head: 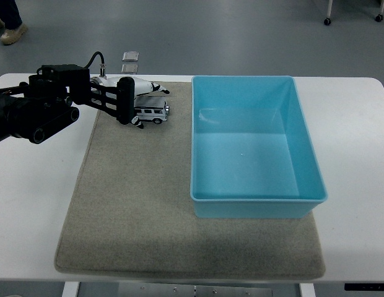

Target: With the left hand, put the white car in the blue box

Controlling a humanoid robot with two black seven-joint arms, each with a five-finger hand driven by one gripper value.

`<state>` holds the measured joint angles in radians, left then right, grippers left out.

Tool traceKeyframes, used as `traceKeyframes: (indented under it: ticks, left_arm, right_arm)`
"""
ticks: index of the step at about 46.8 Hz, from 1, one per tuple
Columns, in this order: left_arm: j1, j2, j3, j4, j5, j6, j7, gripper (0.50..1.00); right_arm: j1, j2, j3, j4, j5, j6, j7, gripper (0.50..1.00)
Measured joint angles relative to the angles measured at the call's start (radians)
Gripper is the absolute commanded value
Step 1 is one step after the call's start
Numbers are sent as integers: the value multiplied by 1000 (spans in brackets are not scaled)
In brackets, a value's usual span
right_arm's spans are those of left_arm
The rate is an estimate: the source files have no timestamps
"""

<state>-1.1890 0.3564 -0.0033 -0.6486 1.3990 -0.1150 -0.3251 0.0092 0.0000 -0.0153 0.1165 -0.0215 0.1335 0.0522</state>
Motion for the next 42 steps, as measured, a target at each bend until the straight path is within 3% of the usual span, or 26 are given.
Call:
traceKeyframes:
  ticks: [8, 22, 29, 35, 42]
  left_arm:
    - [-2, 0, 0, 6, -2, 5, 0, 971]
    - [-2, -2, 0, 5, -2, 4, 0, 851]
    - [3, -2, 3, 6, -2, 3, 1, 722]
    - [3, -2, 4, 7, -1, 3, 5, 500]
    - [3, -4, 5, 19, 0, 3, 9, 500]
  right_arm:
    - [0, 0, 0, 0, 0, 0, 0, 936]
    - [0, 0, 0, 0, 0, 0, 0, 936]
    - [0, 0, 0, 0, 0, 0, 0, 936]
    - [0, 0, 0, 0, 0, 0, 0, 936]
    - [0, 0, 0, 0, 0, 0, 0, 936]
